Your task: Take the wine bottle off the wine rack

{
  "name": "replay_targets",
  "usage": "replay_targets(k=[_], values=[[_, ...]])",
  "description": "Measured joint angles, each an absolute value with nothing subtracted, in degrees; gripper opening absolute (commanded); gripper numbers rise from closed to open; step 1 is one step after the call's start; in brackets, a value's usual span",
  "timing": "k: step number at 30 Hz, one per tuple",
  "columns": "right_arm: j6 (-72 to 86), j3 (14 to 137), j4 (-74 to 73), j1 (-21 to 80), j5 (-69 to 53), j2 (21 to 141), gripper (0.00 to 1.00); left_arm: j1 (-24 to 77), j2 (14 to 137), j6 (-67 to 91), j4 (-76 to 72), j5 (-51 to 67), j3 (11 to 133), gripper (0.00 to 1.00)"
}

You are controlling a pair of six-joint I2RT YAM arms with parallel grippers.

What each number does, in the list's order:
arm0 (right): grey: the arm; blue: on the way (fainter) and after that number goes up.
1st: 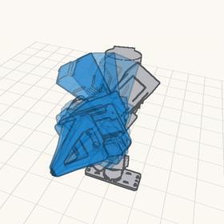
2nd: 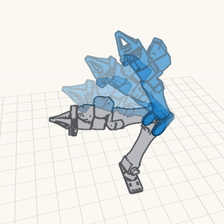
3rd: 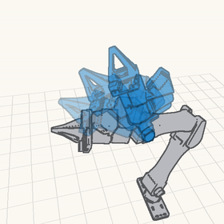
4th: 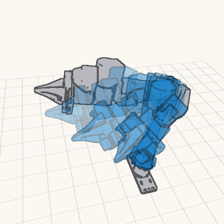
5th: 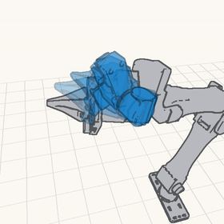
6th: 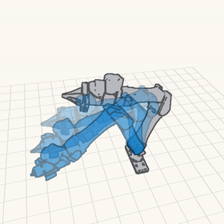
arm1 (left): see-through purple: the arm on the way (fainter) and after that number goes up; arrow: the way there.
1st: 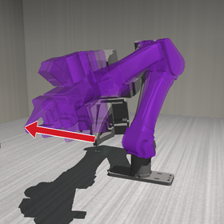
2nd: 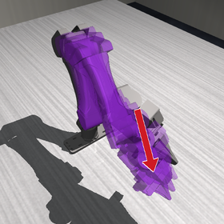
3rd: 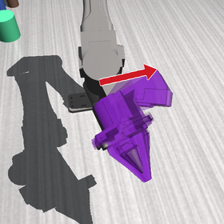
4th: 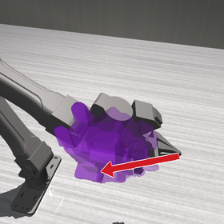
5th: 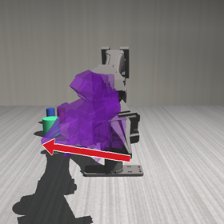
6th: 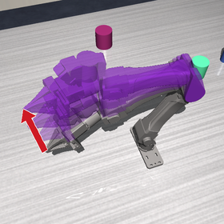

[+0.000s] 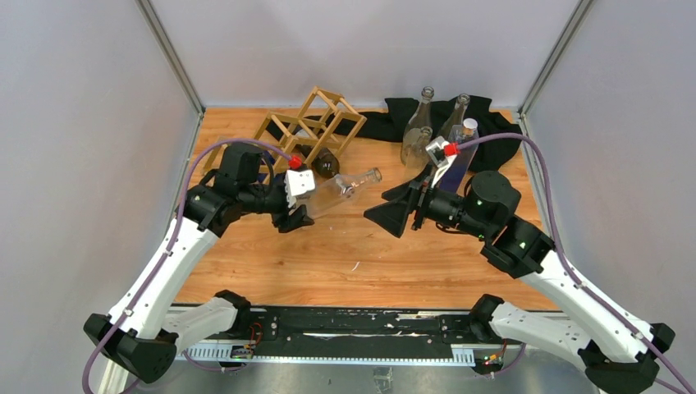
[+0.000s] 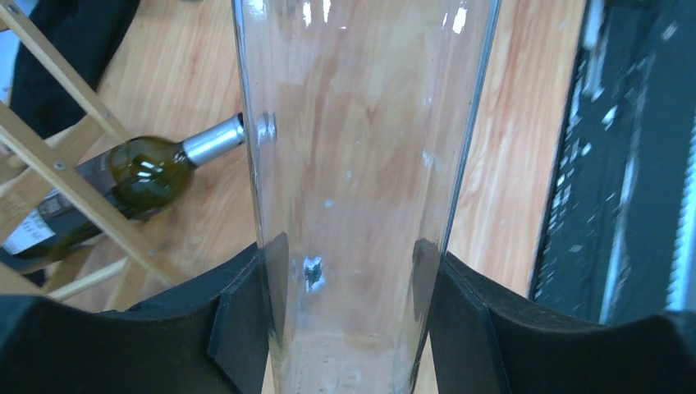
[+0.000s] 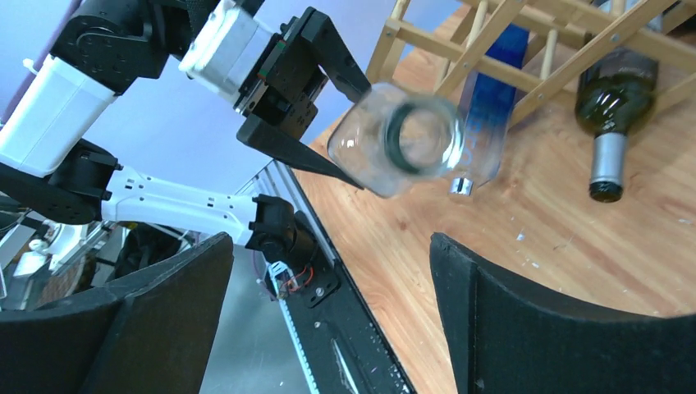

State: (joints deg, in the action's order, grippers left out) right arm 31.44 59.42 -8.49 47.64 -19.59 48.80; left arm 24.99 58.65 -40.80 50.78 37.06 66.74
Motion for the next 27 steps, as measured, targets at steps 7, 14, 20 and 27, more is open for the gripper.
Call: replay_targets(k=[7, 14, 20, 27], values=[[28.93, 59.05, -6.42, 47.64, -17.96, 47.53, 0.94, 24.99, 58.11, -20.16, 40.18, 44.75, 66.67, 0.00], [27.51, 59.24, 0.19, 47.64, -20.51, 53.21, 0.95, 24.99, 57.14, -7.92, 33.71, 53.30, 66.32, 0.00], [27.55, 61.47, 6.66, 47.64, -24.51, 60.86, 0.95, 24.97, 56.82, -5.13, 33.36, 57.63, 65.43, 0.00], [28.88, 62.26, 13.78, 47.97, -28.38, 63.86, 0.85, 24.93, 56.82, -4.47, 33.56, 61.34, 65.43, 0.00]])
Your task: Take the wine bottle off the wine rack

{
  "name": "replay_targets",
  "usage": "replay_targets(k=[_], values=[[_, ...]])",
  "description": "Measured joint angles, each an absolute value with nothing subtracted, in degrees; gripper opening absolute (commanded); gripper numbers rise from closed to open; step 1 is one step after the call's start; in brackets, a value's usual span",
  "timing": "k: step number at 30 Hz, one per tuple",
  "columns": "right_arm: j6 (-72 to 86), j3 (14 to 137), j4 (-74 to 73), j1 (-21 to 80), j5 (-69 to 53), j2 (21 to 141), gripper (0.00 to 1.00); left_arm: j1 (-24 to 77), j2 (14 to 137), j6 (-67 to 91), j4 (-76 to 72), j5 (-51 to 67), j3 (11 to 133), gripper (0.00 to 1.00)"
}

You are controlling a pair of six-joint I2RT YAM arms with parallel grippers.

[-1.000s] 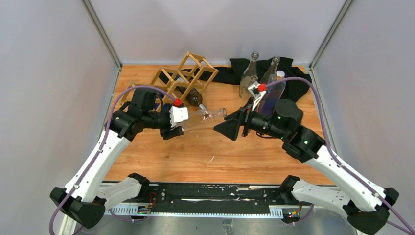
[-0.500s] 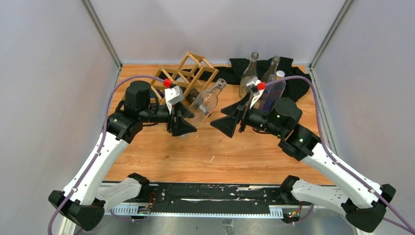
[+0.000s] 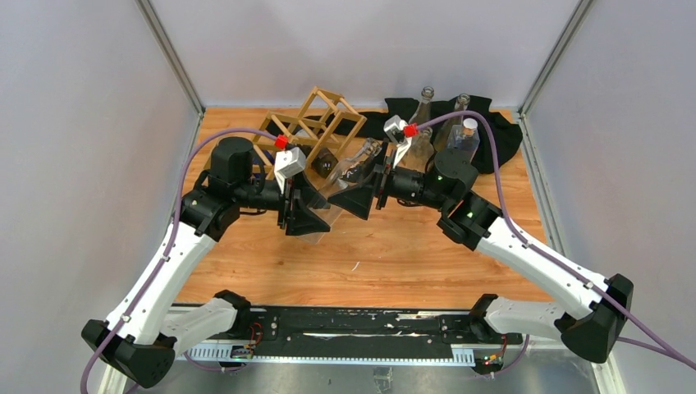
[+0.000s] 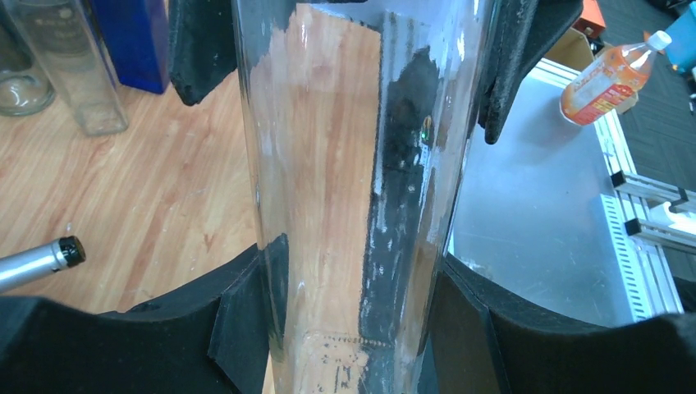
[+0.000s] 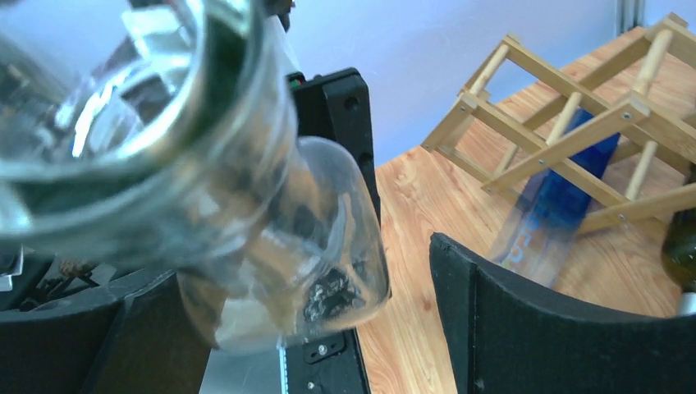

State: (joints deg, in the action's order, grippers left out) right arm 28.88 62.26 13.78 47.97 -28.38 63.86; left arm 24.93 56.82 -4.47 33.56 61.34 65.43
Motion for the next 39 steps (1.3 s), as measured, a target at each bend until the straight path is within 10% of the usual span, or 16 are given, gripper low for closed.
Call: replay_targets(k=[4, 6, 9, 39], values=[[29.76, 62.63, 16.16, 48.12, -31.24, 64.97, 0.41, 24.86, 56.84, -4.36, 34.33, 62.00, 65.43, 0.03], [29.32, 63.18, 16.10, 48.31, -32.53, 65.39, 0.09, 24.82, 56.88, -4.23, 35.66, 62.67, 65.56, 0.39], [28.75, 63.77, 14.90, 48.31, -33.23, 65.65, 0.00, 24.80, 57.21, -5.63, 37.95, 61.69, 66.50, 0.98], [5.65, 77.14, -17.80, 40.51, -2.59, 72.07, 0.00, 14.61, 77.25, -19.59, 67.96, 21.32, 96.88, 1.00]])
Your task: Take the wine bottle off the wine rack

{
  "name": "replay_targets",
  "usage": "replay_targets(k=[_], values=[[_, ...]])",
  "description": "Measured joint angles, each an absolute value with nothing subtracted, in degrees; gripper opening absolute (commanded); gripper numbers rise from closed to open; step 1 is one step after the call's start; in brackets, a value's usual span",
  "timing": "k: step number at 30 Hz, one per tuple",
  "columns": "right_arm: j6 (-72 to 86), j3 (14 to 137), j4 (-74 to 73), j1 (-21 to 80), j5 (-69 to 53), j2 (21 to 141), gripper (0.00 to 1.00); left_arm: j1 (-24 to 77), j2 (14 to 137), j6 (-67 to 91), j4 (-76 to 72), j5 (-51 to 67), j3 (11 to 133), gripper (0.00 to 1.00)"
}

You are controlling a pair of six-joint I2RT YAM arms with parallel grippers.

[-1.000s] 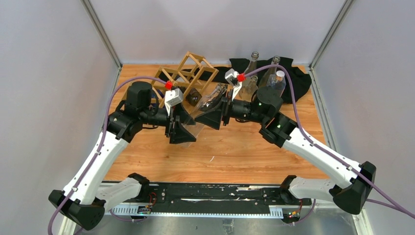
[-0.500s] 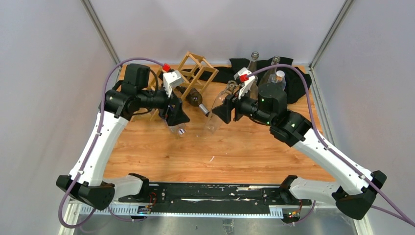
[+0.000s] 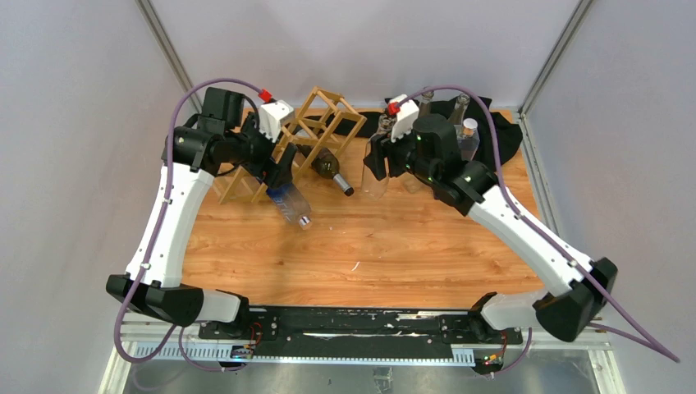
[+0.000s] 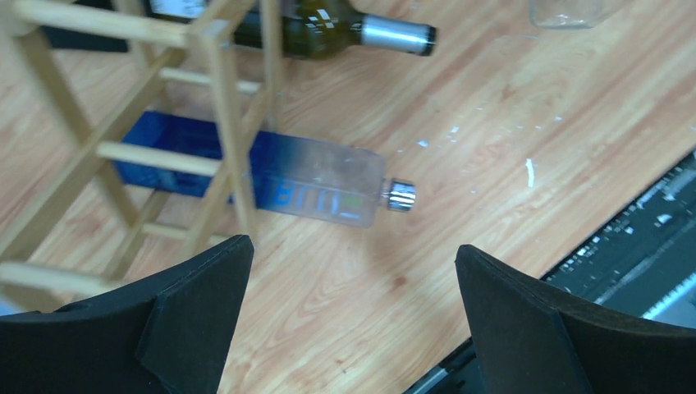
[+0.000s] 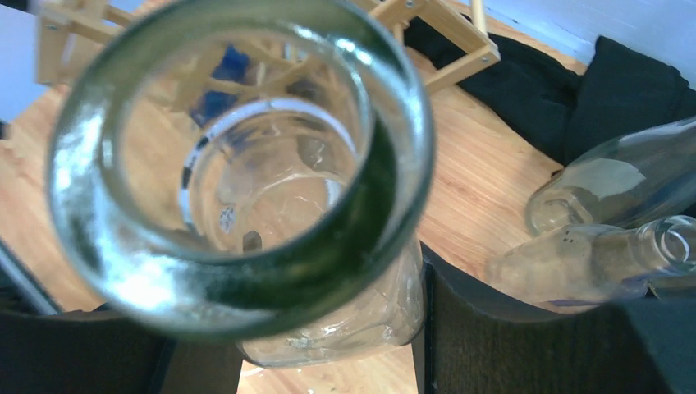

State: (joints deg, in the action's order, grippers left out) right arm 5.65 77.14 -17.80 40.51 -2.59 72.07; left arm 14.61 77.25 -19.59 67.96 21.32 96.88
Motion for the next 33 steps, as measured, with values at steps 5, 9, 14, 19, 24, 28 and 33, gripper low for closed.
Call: replay_targets(k=[5, 9, 14, 19, 24, 28, 33], values=[[4.62, 80.23, -16.45, 37.98, 0.30, 80.93, 0.00, 11.25, 78.02, -19.29, 68.07, 16.78, 100.16, 1.00], [4.40, 81.25, -14.41, 36.23, 1.83, 86.24, 0.00, 9.45, 78.02, -19.33, 68.10, 14.59, 101.16, 1.00], [4.16, 83.50, -11.46, 34.74, 3.73, 92.38, 0.00, 9.39, 78.02, -19.55, 68.31, 13.02, 101.19, 1.00], [3.90, 84.77, -6.74, 33.93, 6.61, 97.76, 0.00, 9.39, 78.17, -19.53, 68.29, 11.75, 101.19, 1.00], [4.01, 84.77, -2.00, 33.69, 10.31, 101.60, 0.00, 9.39, 78.17, -19.51, 68.20, 11.09, 101.19, 1.00], [4.27, 84.73, 1.23, 33.67, 13.69, 104.36, 0.00, 9.39, 78.17, -19.57, 67.90, 10.72, 101.14, 1.00], [4.95, 84.09, 4.82, 33.67, 16.36, 105.73, 0.00, 9.39, 78.17, -19.97, 67.66, 10.41, 101.01, 1.00]])
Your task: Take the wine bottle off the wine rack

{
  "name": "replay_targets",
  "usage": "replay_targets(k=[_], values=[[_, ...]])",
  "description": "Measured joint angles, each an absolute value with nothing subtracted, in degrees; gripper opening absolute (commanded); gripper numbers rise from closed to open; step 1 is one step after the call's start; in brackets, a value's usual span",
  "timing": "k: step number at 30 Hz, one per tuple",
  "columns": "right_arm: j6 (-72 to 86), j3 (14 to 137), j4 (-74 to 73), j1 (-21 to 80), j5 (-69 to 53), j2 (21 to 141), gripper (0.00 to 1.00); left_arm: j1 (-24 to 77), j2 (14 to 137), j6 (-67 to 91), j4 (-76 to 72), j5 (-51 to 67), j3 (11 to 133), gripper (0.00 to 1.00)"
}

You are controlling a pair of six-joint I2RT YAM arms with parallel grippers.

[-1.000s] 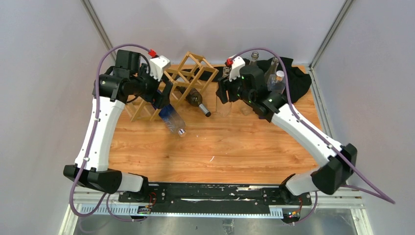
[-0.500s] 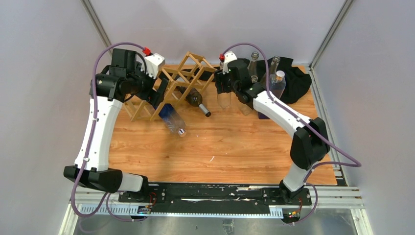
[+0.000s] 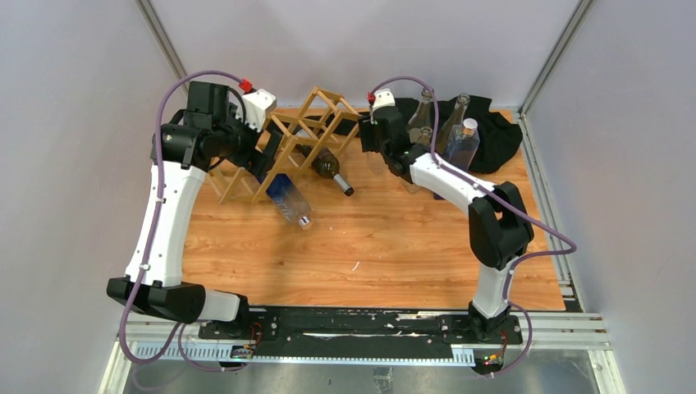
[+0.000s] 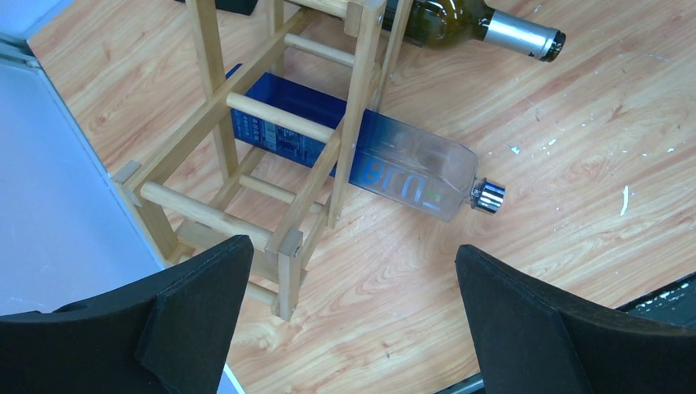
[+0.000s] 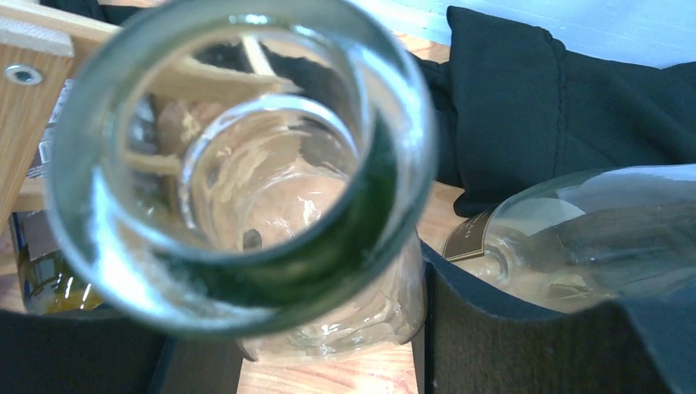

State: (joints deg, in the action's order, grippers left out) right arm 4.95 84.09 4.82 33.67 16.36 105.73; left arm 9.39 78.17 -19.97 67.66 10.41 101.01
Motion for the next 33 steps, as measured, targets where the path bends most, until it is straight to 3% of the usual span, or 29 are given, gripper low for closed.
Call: replay_targets(k=[14, 16, 19, 21, 26, 33], values=[[9.21, 80.64, 8.88, 33.67, 20.45, 108.42, 0.03, 9.39, 78.17, -20.40, 67.37, 10.24, 100.88, 1.00], [9.52, 80.58, 9.28, 33.67, 20.78, 108.51, 0.12, 9.39, 78.17, -20.43, 67.35, 10.24, 100.88, 1.00], [9.98, 79.94, 10.26, 33.67, 21.21, 108.55, 0.42, 9.39, 78.17, -20.43, 67.35, 10.24, 100.86, 1.00], [10.52, 79.31, 11.33, 33.67, 21.45, 108.55, 0.53, 9.39, 78.17, -20.43, 67.35, 10.28, 100.86, 1.00], [11.99, 78.61, 12.49, 33.67, 22.41, 108.49, 0.76, 9.39, 78.15, -20.84, 67.35, 10.50, 100.86, 1.00], [13.30, 77.91, 10.81, 33.67, 23.59, 107.37, 0.90, 9.39, 78.02, -21.87, 67.35, 11.38, 100.49, 1.00]])
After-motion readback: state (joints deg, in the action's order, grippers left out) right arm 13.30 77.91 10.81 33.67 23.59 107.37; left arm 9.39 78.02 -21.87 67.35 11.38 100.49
